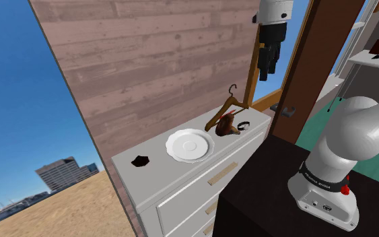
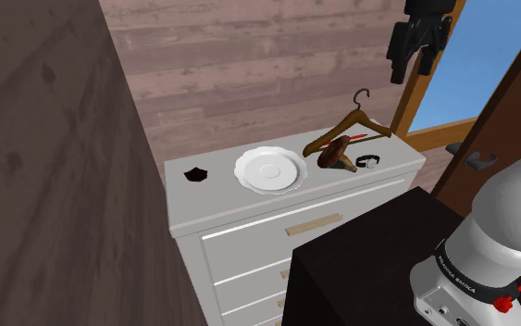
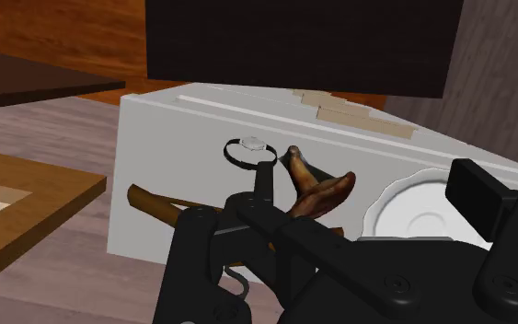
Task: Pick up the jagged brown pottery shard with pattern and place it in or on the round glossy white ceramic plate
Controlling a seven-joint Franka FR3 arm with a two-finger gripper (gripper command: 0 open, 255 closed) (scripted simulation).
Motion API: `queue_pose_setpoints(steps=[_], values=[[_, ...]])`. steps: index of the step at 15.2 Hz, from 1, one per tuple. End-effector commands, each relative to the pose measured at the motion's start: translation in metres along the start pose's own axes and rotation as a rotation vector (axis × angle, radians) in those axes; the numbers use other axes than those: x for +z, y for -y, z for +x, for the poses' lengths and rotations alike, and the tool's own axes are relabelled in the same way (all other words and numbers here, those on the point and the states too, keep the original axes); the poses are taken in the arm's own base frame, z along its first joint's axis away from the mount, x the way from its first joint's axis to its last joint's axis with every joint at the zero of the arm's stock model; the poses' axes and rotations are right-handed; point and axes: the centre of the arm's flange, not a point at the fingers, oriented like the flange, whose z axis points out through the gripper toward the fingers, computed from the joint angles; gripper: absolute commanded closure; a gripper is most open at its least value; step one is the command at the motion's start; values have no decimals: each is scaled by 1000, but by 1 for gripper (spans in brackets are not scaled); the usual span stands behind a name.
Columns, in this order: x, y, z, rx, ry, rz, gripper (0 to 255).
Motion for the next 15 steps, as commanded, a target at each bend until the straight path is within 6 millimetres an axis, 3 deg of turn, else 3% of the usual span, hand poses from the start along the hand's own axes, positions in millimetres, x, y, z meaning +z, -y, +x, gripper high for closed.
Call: queue_pose_setpoints(steps=[1, 15], values=[[0, 0, 0, 0, 0, 0, 0], [78, 124, 107, 8, -14, 21, 0]])
